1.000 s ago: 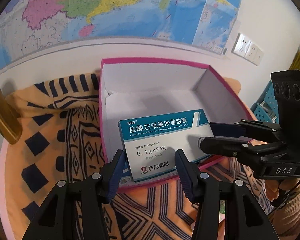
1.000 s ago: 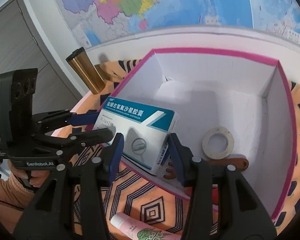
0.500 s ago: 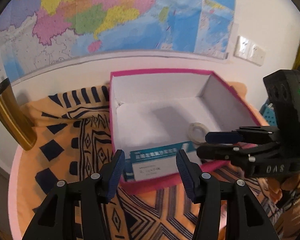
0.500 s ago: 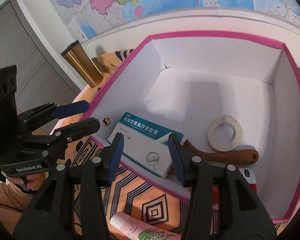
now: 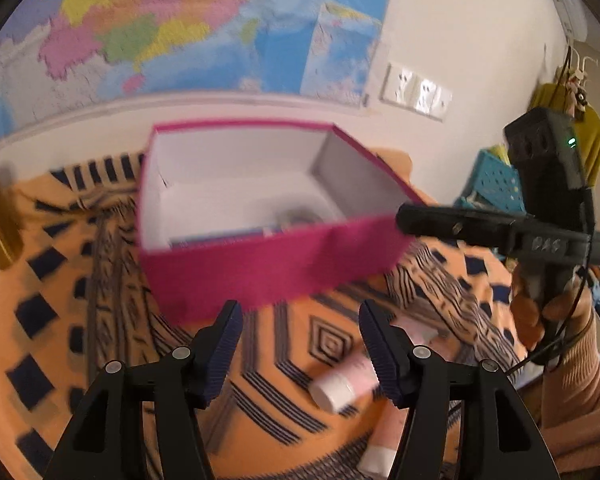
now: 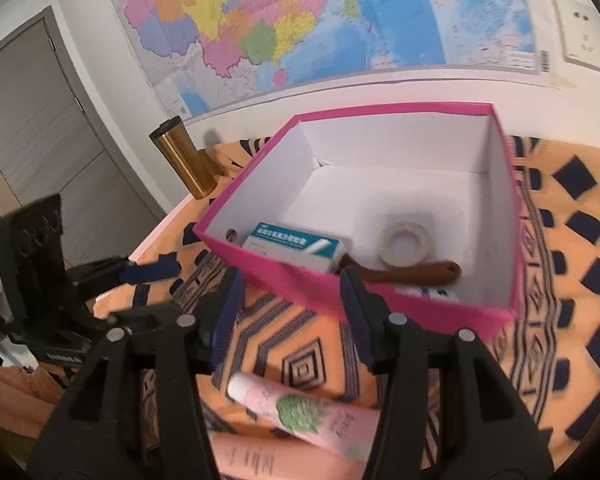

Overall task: Organize rigid objects
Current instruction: 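Withdraw the open right tool from the pink box, then grasp the green-label pink-and-white tube, cap end in left tool, body in right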

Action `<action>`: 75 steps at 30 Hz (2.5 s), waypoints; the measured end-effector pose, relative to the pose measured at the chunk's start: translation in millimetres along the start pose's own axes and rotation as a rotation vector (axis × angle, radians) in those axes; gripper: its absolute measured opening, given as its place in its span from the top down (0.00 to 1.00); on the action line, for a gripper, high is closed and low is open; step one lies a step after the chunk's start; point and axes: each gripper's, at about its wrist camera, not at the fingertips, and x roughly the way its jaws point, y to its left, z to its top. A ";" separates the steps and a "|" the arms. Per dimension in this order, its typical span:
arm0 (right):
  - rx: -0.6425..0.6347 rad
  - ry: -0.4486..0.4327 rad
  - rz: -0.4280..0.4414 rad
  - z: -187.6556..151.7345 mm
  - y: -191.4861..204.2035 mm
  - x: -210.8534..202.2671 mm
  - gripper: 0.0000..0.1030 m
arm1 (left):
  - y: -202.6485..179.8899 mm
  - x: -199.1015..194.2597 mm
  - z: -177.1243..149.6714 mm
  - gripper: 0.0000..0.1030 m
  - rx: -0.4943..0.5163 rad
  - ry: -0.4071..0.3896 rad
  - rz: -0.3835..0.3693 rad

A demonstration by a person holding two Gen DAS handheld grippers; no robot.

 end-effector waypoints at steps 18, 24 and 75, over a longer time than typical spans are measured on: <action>0.135 0.105 -0.121 -84.3 -41.0 -9.1 0.44 | -18.1 41.4 -46.3 0.40 -0.047 0.168 -0.060; 0.172 0.139 -0.131 -102.4 -48.1 -5.7 0.44 | -18.3 48.7 -49.7 0.41 -0.066 0.195 -0.085; 0.166 0.064 -0.100 -88.6 -33.9 -16.9 0.46 | -28.1 41.4 -27.1 0.43 -0.071 0.153 -0.130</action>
